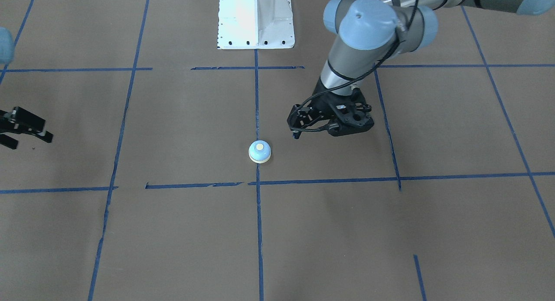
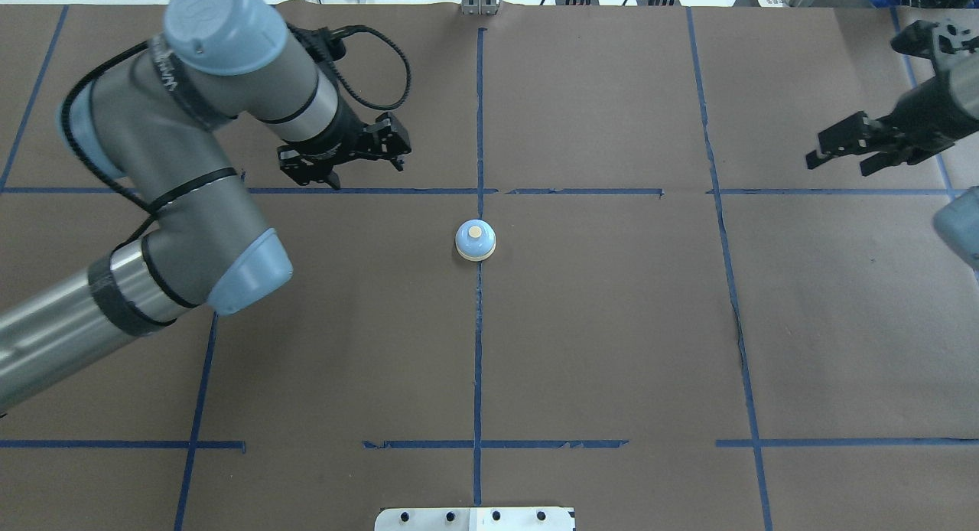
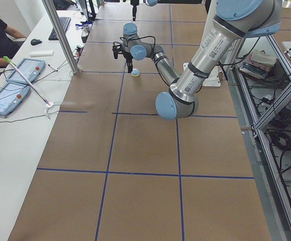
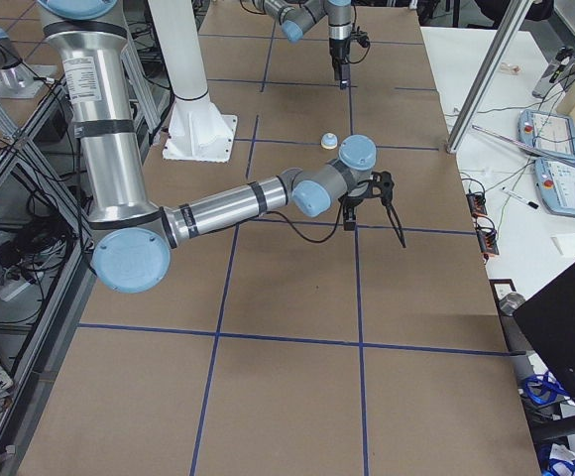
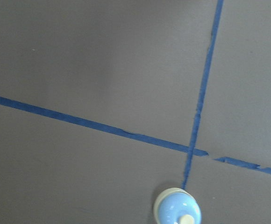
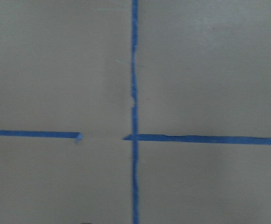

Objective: Place and press bell with both arms
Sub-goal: 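Lift the left gripper away while the right gripper moves above the bell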

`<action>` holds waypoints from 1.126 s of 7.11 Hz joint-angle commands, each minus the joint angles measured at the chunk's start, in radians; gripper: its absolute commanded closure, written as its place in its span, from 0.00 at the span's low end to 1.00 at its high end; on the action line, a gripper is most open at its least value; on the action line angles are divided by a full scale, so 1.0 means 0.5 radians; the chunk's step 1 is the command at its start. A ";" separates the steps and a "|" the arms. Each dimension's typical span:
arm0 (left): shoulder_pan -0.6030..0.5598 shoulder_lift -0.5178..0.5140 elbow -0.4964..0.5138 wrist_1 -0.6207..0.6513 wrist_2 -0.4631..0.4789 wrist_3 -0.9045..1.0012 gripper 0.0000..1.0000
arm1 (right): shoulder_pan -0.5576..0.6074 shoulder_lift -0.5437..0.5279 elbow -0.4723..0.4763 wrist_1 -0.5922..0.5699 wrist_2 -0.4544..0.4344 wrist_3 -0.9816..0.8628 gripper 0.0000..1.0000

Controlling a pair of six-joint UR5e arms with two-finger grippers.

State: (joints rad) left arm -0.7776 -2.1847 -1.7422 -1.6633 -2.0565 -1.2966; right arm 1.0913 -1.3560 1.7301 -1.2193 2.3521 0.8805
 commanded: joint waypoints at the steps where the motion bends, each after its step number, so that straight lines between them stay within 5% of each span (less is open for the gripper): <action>1: -0.092 0.291 -0.307 0.202 -0.026 0.337 0.07 | -0.609 0.397 0.022 0.024 -0.727 1.008 0.75; 2: -0.132 0.402 -0.384 0.240 -0.026 0.463 0.07 | -0.833 0.554 -0.024 -0.009 -0.965 1.137 0.88; 3: -0.172 0.518 -0.409 0.237 -0.026 0.601 0.07 | -0.900 0.826 -0.218 -0.079 -0.980 1.333 0.98; 5: -0.218 0.626 -0.427 0.231 -0.017 0.737 0.06 | -1.004 1.055 -0.483 -0.107 -0.989 1.497 1.00; 8: -0.212 0.630 -0.430 0.231 -0.014 0.725 0.04 | -1.081 1.221 -0.610 -0.289 -1.068 1.497 1.00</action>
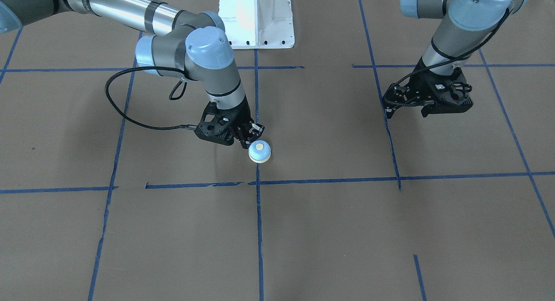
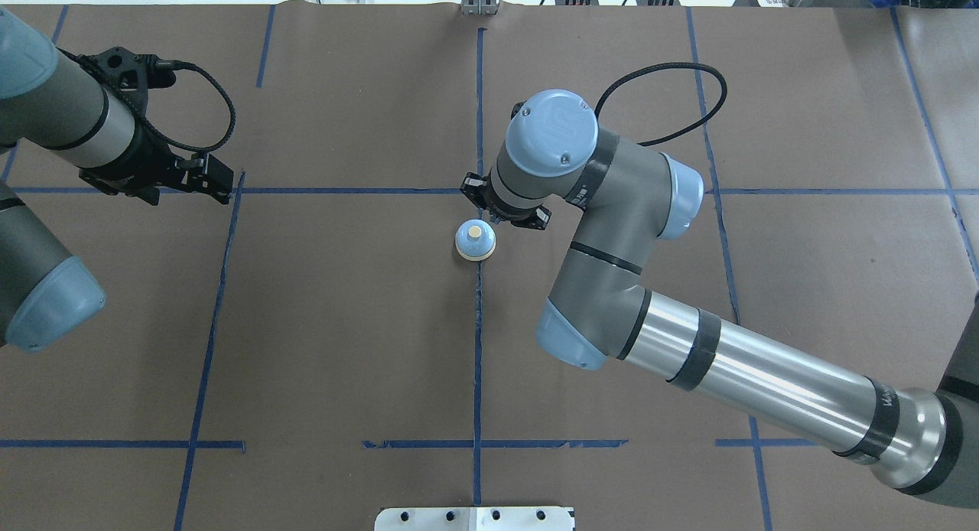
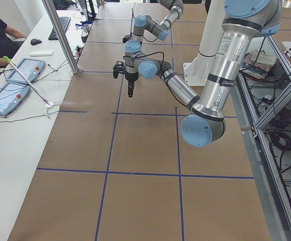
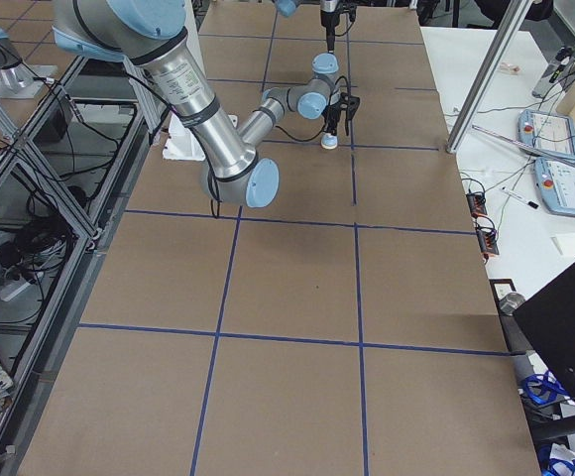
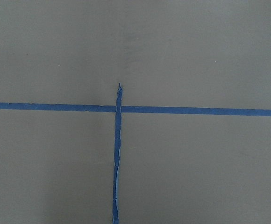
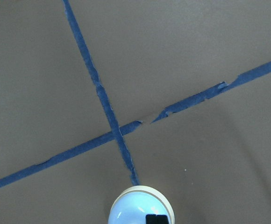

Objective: Place and press bell with both arms
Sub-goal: 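Press down on the bell top with the right gripper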

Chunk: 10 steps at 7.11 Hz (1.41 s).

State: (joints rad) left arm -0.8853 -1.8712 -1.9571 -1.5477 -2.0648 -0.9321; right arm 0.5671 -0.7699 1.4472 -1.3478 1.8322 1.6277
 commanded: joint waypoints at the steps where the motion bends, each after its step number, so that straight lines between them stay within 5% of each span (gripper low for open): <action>1: 0.003 0.006 -0.013 0.000 0.003 -0.013 0.04 | -0.042 0.061 -0.078 -0.032 -0.032 0.003 1.00; 10: 0.003 0.006 -0.059 0.003 0.003 -0.029 0.01 | -0.085 0.147 -0.244 -0.029 -0.090 0.003 1.00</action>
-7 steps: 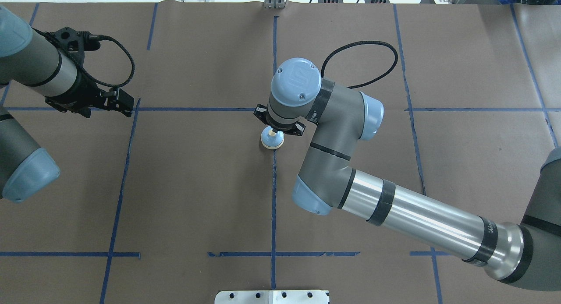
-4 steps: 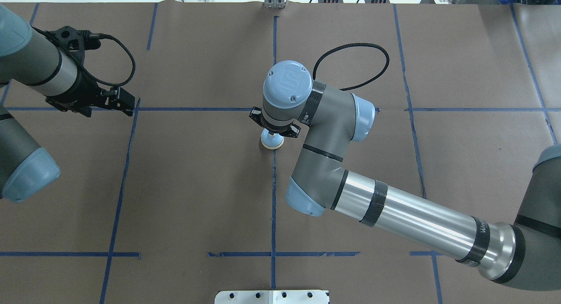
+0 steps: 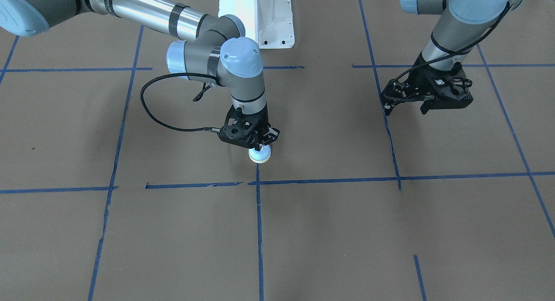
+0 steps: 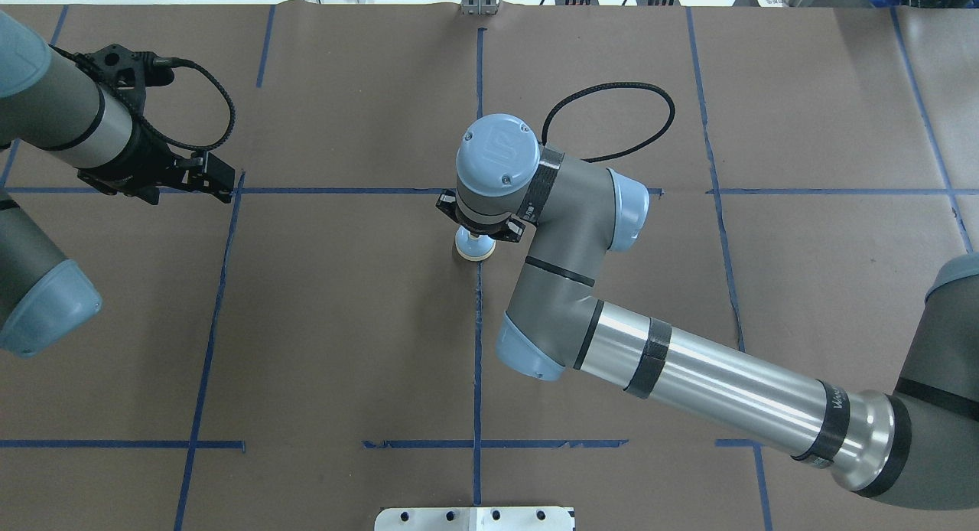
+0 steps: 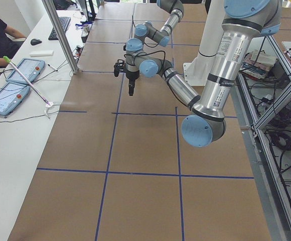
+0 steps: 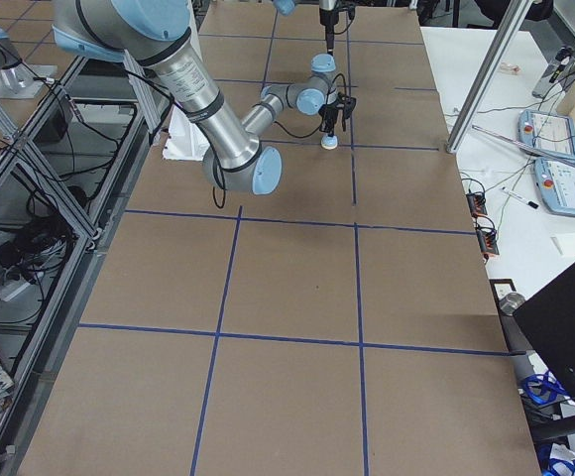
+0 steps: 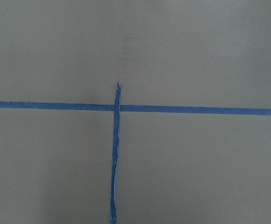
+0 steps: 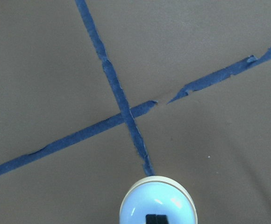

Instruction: Place and press bell with both arms

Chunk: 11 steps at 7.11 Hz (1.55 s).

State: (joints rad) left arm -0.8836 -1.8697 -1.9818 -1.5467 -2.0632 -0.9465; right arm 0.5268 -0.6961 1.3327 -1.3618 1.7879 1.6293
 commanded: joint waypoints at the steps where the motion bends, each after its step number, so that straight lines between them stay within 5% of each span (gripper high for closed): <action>1: 0.000 0.003 -0.009 0.001 0.000 -0.003 0.01 | -0.004 0.005 -0.012 0.002 -0.002 0.003 1.00; 3: 0.000 0.003 -0.009 0.001 0.000 0.000 0.01 | 0.044 -0.058 0.180 -0.013 0.029 -0.010 1.00; 5: 0.000 0.003 -0.009 0.001 0.000 0.000 0.01 | 0.197 -0.456 0.747 -0.151 0.218 -0.083 1.00; 8: -0.003 0.058 -0.006 -0.008 -0.015 0.037 0.01 | 0.613 -1.127 1.169 -0.133 0.555 -0.798 0.97; 9: -0.009 0.061 -0.012 -0.011 -0.018 0.037 0.01 | 0.861 -1.327 1.170 -0.130 0.754 -1.260 0.89; 11: -0.091 0.198 -0.058 -0.017 -0.034 0.354 0.00 | 1.365 -1.504 0.996 -0.139 1.193 -1.943 0.48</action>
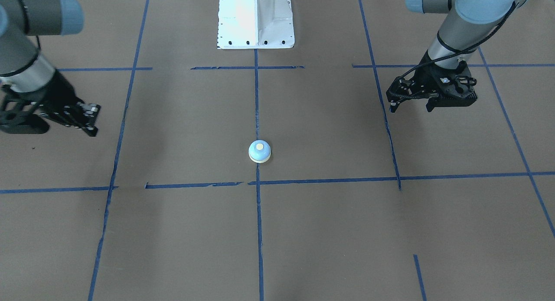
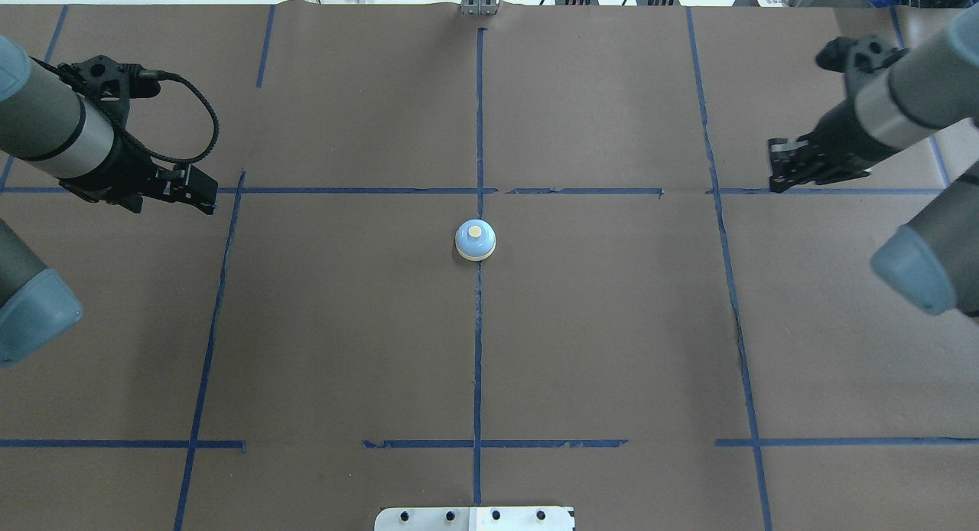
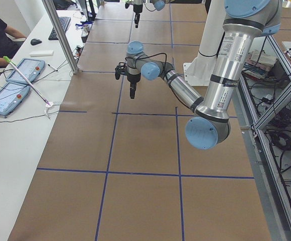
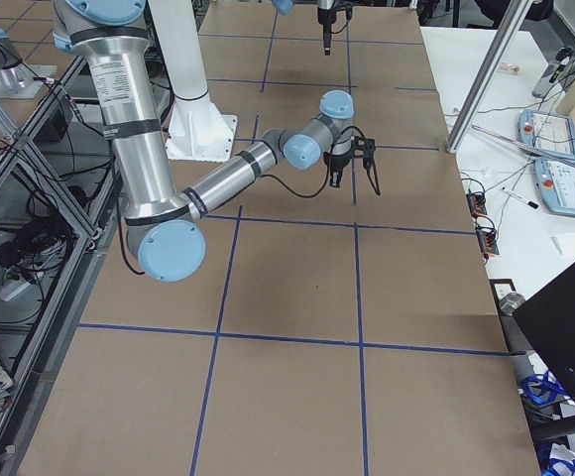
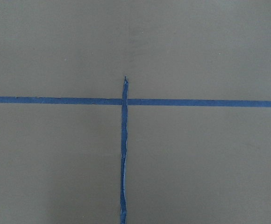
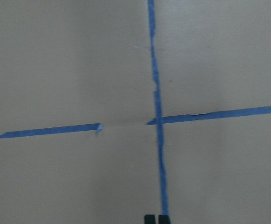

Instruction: Place and press bell with both arms

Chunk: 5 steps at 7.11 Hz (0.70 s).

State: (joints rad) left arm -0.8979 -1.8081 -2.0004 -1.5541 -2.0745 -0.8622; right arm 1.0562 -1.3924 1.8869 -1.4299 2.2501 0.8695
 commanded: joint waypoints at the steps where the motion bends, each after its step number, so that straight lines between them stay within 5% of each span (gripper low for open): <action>1: -0.176 0.173 -0.018 -0.006 -0.117 0.400 0.00 | 0.421 -0.233 -0.168 0.007 0.283 -0.687 0.00; 5: -0.875 0.633 -0.006 0.022 -0.664 1.531 0.00 | 1.000 -0.353 -0.521 -0.021 0.389 -1.614 0.00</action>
State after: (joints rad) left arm -1.2262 -1.5623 -2.0073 -1.5524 -2.3362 -0.2773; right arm 1.4752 -1.5443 1.6695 -1.4327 2.4151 0.1925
